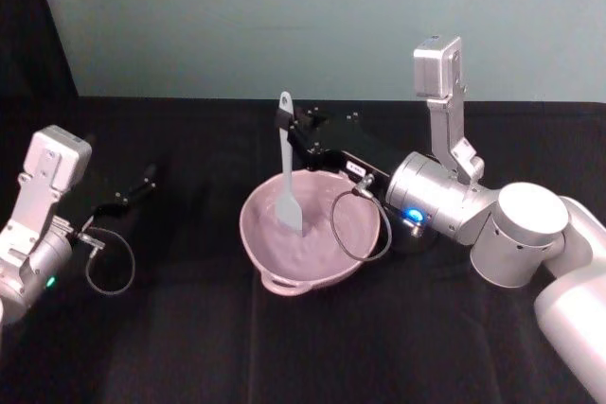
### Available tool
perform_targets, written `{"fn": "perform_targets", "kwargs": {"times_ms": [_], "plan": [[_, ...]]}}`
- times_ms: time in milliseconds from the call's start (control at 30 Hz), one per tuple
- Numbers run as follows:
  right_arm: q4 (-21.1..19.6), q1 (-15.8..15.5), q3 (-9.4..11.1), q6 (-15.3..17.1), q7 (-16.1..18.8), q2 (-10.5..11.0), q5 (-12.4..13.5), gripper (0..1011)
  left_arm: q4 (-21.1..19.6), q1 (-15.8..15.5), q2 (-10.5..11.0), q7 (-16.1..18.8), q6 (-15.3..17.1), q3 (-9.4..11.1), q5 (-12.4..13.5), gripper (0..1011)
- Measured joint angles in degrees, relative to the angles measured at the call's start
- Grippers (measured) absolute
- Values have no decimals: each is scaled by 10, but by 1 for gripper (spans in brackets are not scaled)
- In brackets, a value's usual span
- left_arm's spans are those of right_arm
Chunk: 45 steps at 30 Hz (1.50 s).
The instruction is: Use the one hand to pick up the spoon and stir the clear water in the bowl.
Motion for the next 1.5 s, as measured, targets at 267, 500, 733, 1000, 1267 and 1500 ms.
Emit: {"fn": "perform_targets", "kwargs": {"times_ms": [267, 500, 733, 1000, 1267, 1500], "plan": [[12, 8, 10, -4, -2, 0, -3, 110, 0, 0, 0, 0, 0, 0, 0, 1011], [-3, -3, 23, 0, -8, 16, -3, 110, 0, 0, 0, 0, 0, 0, 0, 1011], [-30, -26, 32, 7, -14, 33, 0, 110, 0, 0, 0, 0, 0, 0, 0, 1011], [-63, -51, 33, 9, -15, 40, 6, 110, 0, 0, 0, 0, 0, 0, 0, 1011], [-79, -59, 21, 6, -10, 35, 8, 110, 0, 0, 0, 0, 0, 0, 0, 1011], [-52, -39, 10, 2, -6, 17, 6, 110, 0, 0, 0, 0, 0, 0, 0, 1011]]}}
